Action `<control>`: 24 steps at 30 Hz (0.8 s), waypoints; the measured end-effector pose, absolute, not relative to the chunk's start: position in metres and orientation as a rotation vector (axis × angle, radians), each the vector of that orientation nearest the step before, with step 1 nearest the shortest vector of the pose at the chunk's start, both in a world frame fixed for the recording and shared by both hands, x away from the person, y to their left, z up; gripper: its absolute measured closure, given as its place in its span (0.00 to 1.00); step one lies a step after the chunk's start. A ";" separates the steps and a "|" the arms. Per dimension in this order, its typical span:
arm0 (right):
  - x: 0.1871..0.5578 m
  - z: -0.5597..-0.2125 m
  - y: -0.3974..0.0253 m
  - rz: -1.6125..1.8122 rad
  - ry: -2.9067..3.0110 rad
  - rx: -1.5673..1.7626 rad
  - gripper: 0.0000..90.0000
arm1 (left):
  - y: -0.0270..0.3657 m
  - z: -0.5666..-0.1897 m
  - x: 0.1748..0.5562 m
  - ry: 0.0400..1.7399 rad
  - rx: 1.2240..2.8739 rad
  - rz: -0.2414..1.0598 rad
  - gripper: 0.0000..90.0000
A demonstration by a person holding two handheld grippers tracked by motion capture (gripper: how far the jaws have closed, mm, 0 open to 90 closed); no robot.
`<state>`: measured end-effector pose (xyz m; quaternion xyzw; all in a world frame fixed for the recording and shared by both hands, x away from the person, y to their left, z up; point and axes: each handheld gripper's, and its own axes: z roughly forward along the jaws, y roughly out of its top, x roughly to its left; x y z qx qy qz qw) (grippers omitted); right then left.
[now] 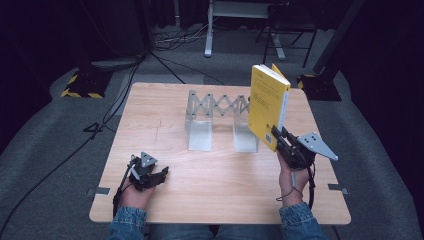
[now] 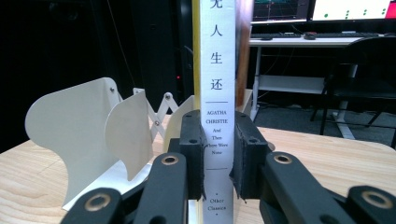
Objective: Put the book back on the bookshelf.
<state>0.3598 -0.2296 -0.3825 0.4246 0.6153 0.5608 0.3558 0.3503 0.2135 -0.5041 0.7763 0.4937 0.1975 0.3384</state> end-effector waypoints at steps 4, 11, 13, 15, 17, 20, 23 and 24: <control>0.361 -0.382 -0.231 1.439 1.583 1.105 0.85 | 0.213 -0.504 0.350 1.286 2.023 0.514 0.46; 0.370 -0.384 -0.217 1.417 1.575 1.108 0.85 | 0.213 -0.504 0.350 1.284 2.022 0.516 0.46; 0.373 -0.385 -0.213 1.414 1.575 1.116 0.85 | 0.213 -0.504 0.350 1.284 2.021 0.515 0.46; 0.377 -0.386 -0.209 1.414 1.579 1.122 0.85 | 0.213 -0.504 0.350 1.285 2.021 0.515 0.46; 0.381 -0.388 -0.201 1.412 1.581 1.121 0.85 | 0.213 -0.504 0.350 1.284 2.021 0.515 0.46; 0.384 -0.389 -0.196 1.408 1.585 1.114 0.85 | 0.213 -0.504 0.350 1.282 2.021 0.516 0.46; 0.388 -0.391 -0.187 1.399 1.579 1.111 0.85 | 0.213 -0.504 0.350 1.275 2.028 0.517 0.46; 0.389 -0.391 -0.186 1.399 1.577 1.111 0.85 | 0.213 -0.504 0.350 1.272 2.032 0.519 0.46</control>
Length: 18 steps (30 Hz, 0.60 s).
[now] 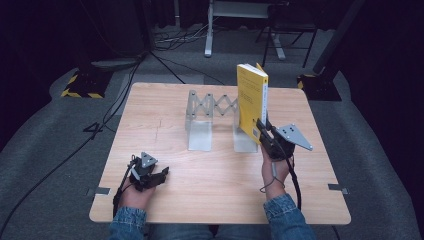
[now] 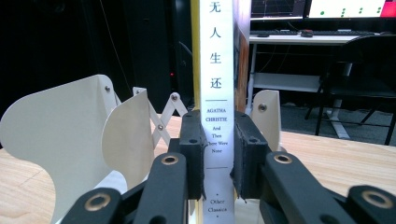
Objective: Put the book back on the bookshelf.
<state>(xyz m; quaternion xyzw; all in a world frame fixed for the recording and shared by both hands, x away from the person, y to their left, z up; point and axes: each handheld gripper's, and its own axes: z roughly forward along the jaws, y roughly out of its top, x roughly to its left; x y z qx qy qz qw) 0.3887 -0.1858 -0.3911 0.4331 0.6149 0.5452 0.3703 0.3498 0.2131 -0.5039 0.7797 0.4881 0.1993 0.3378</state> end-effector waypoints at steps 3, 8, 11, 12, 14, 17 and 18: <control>0.391 -0.393 -0.180 1.398 1.570 1.110 0.85 | 0.213 -0.504 0.350 1.269 2.033 0.517 0.46; 0.396 -0.398 -0.175 1.401 1.567 1.110 0.85 | 0.213 -0.504 0.349 1.267 2.035 0.519 0.46; 0.400 -0.403 -0.172 1.399 1.570 1.123 0.85 | 0.213 -0.504 0.349 1.266 2.035 0.516 0.46; 0.401 -0.406 -0.171 1.395 1.573 1.130 0.85 | 0.213 -0.504 0.349 1.266 2.035 0.516 0.46; 0.403 -0.409 -0.168 1.393 1.573 1.125 0.85 | 0.213 -0.504 0.349 1.265 2.035 0.516 0.46; 0.404 -0.412 -0.164 1.388 1.582 1.111 0.85 | 0.213 -0.504 0.349 1.264 2.036 0.515 0.46; 0.406 -0.414 -0.163 1.385 1.587 1.111 0.85 | 0.213 -0.504 0.349 1.264 2.036 0.516 0.46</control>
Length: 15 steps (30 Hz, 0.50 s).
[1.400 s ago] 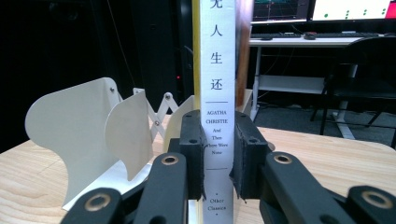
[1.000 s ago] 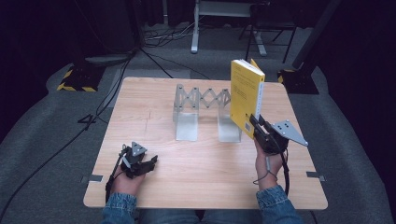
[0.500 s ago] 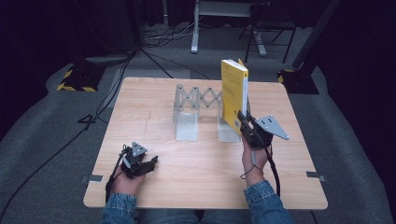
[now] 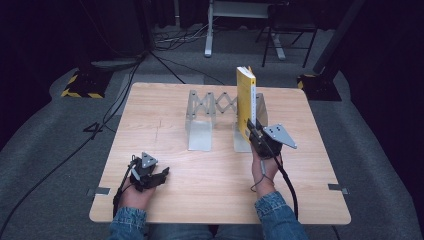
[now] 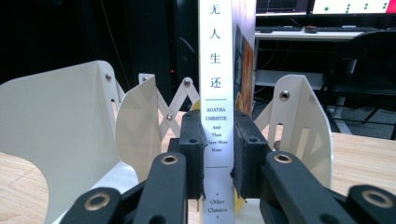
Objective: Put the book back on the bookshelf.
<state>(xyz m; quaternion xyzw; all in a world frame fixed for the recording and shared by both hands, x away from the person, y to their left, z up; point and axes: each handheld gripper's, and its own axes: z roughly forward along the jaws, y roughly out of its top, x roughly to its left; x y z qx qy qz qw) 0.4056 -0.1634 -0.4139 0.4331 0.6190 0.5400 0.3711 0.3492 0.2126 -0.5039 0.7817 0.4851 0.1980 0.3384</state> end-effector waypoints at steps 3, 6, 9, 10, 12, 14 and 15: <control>0.406 -0.417 -0.163 1.381 1.594 1.109 0.85 | 0.213 -0.504 0.349 1.260 2.041 0.514 0.46; 0.406 -0.421 -0.162 1.373 1.592 1.108 0.85 | 0.213 -0.504 0.349 1.259 2.041 0.510 0.46; 0.407 -0.428 -0.160 1.351 1.604 1.099 0.85 | 0.212 -0.504 0.349 1.260 2.040 0.513 0.46; 0.407 -0.430 -0.159 1.346 1.609 1.103 0.85 | 0.212 -0.504 0.349 1.260 2.039 0.513 0.46; 0.407 -0.434 -0.157 1.345 1.617 1.109 0.85 | 0.212 -0.504 0.349 1.260 2.039 0.513 0.46; 0.408 -0.435 -0.155 1.337 1.633 1.102 0.85 | 0.212 -0.504 0.349 1.259 2.039 0.512 0.46; 0.408 -0.439 -0.151 1.314 1.655 1.097 0.85 | 0.212 -0.504 0.349 1.259 2.041 0.513 0.46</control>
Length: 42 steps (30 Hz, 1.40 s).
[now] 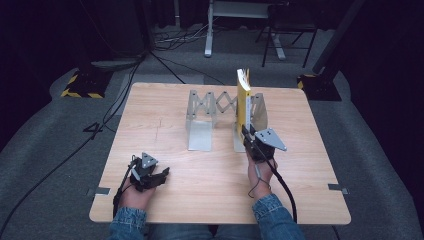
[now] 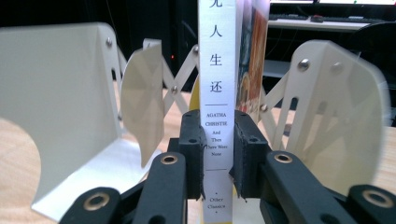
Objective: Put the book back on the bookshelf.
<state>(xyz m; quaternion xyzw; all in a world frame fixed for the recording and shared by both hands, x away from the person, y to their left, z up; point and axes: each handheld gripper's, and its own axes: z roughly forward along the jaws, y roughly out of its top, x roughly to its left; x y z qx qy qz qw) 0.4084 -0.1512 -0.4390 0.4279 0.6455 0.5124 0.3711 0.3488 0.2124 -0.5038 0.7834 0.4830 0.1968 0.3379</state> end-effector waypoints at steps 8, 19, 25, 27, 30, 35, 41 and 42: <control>0.408 -0.457 -0.148 1.267 1.711 1.114 0.85 | 0.212 -0.504 0.349 1.261 2.034 0.510 0.46; 0.405 -0.464 -0.150 1.268 1.741 1.125 0.85 | 0.212 -0.504 0.350 1.261 2.034 0.511 0.46; 0.407 -0.478 -0.153 1.238 1.760 1.158 0.85 | 0.212 -0.504 0.350 1.261 2.033 0.511 0.46; 0.408 -0.483 -0.153 1.235 1.766 1.164 0.84 | 0.212 -0.504 0.350 1.261 2.034 0.510 0.46; 0.410 -0.482 -0.153 1.232 1.771 1.169 0.84 | 0.212 -0.504 0.350 1.262 2.033 0.510 0.46; 0.410 -0.482 -0.153 1.229 1.770 1.177 0.84 | 0.212 -0.504 0.350 1.260 2.033 0.512 0.46; 0.408 -0.480 -0.159 1.239 1.802 1.166 0.74 | 0.212 -0.504 0.350 1.260 2.036 0.510 0.46; 0.405 -0.479 -0.160 1.247 1.801 1.153 0.69 | 0.212 -0.504 0.349 1.262 2.035 0.506 0.46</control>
